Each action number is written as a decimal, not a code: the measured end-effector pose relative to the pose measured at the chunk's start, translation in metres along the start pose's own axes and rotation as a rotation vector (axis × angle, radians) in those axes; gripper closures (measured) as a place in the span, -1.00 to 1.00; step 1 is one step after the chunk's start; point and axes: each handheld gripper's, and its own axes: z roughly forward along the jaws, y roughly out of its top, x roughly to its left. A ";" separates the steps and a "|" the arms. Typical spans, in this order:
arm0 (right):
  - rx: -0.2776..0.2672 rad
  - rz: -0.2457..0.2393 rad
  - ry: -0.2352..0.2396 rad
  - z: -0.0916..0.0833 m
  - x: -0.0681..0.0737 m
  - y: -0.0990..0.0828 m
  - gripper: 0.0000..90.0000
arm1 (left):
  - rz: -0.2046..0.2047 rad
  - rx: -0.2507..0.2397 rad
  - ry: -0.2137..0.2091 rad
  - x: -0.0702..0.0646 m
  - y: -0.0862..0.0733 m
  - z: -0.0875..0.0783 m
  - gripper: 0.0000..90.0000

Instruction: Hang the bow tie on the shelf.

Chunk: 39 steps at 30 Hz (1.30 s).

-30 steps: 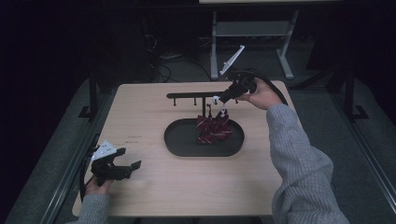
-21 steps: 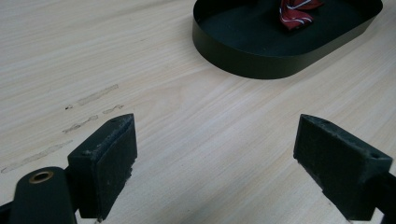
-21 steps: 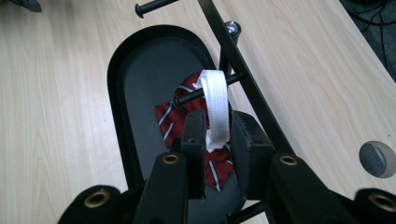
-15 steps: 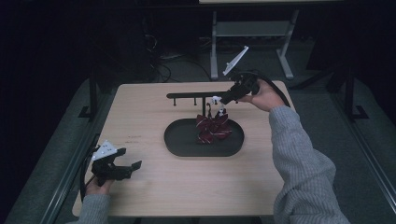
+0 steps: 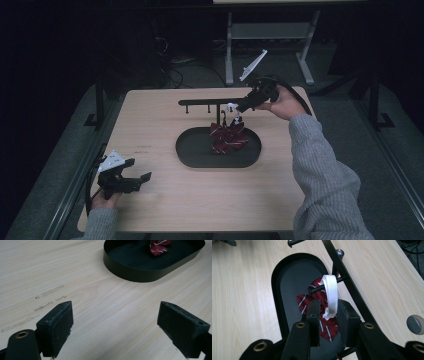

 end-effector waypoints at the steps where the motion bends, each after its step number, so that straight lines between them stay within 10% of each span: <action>1: -0.003 0.002 0.003 0.000 0.000 -0.001 0.59 | -0.002 -0.001 -0.001 0.000 0.000 0.000 -0.71; 39: -0.040 0.007 0.015 -0.003 0.013 -0.016 0.42 | 0.008 0.002 -0.001 -0.001 0.000 -0.001 -0.71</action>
